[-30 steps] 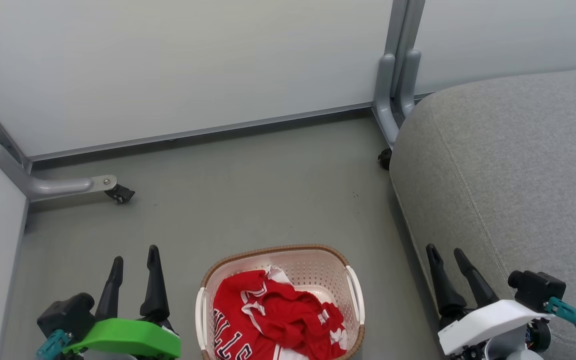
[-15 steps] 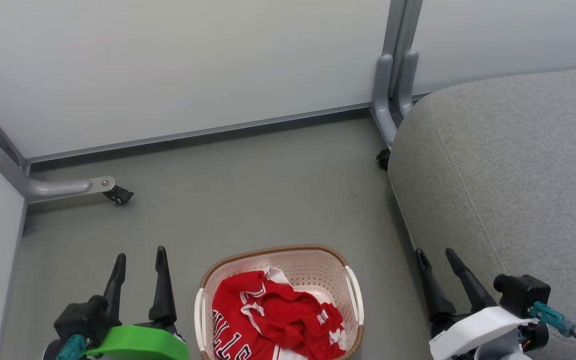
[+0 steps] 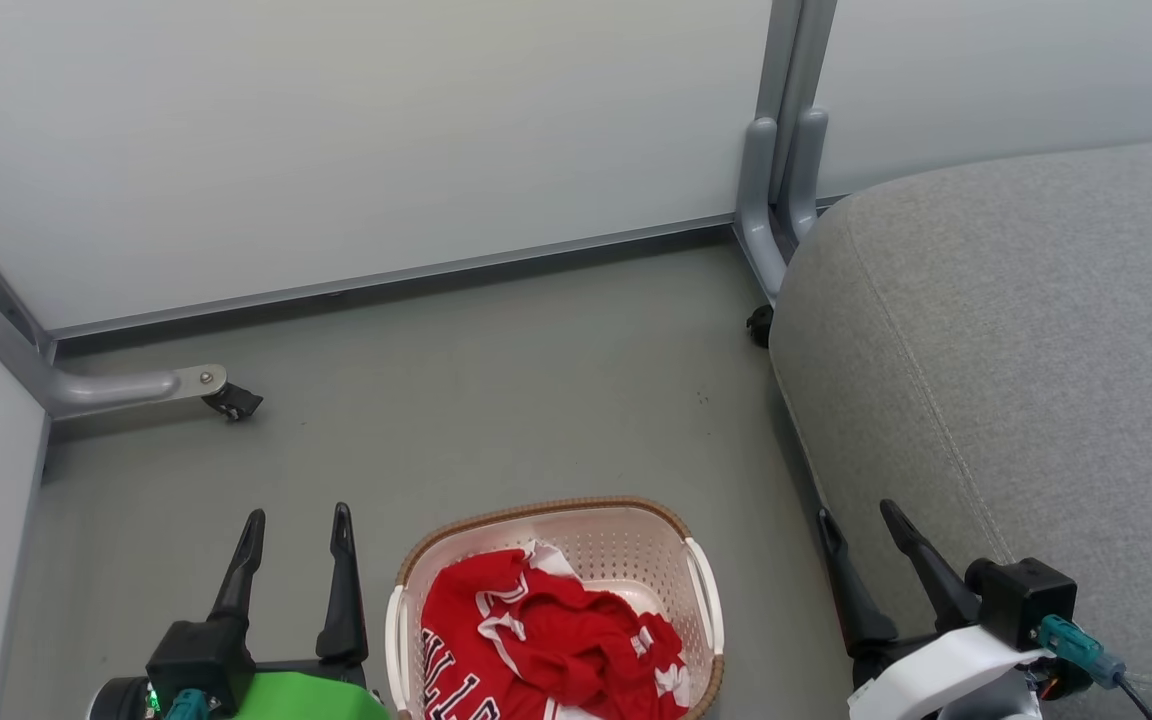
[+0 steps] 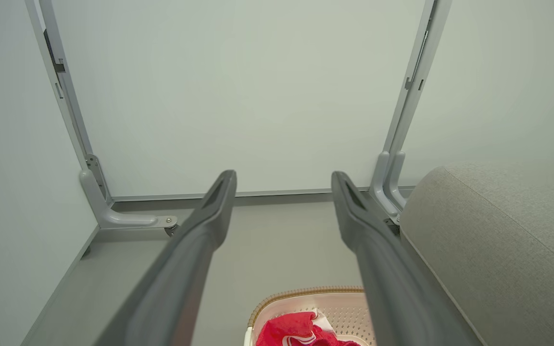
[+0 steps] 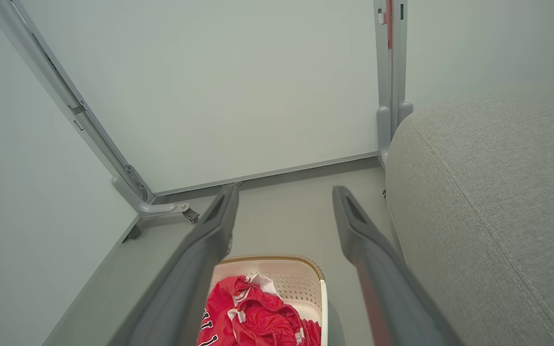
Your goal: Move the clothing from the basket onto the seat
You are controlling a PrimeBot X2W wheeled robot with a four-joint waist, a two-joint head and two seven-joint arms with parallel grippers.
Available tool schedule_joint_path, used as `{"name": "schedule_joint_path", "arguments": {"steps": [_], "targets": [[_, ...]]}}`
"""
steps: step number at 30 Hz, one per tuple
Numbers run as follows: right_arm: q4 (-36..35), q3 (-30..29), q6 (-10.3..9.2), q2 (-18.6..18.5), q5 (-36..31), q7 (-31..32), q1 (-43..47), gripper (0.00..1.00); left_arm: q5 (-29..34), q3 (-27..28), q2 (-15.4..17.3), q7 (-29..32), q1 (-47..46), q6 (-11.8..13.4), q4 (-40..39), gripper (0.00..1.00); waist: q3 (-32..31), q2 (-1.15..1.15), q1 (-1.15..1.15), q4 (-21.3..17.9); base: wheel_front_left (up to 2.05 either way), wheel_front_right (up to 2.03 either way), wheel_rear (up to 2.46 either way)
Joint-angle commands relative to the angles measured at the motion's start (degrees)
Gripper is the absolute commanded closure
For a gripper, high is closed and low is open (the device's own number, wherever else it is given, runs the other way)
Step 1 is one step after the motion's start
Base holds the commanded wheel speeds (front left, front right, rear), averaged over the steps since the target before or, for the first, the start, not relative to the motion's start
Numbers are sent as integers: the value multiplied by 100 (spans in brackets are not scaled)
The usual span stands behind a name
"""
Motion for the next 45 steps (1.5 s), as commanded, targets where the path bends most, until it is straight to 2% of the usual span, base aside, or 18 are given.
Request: {"name": "schedule_joint_path", "arguments": {"steps": [1, 30, 45], "targets": [[-37, 28, 1, -30, -142, -62, 64, 0, 142, -22, 50, -55, 56, 56, -58, 0, -13, 0, 0, -12, 0, 0, 0], [-149, 204, 1, -42, -1364, -363, 204, 0, 1420, -89, -36, -357, 329, -78, -77, 0, -62, 0, 0, -111, 0, 0, 0], [-131, 241, 1, -41, -1339, -362, 178, 0, 1420, -16, -72, -351, 343, -128, -48, 0, -56, 0, 0, -137, 0, 0, 0]]}}
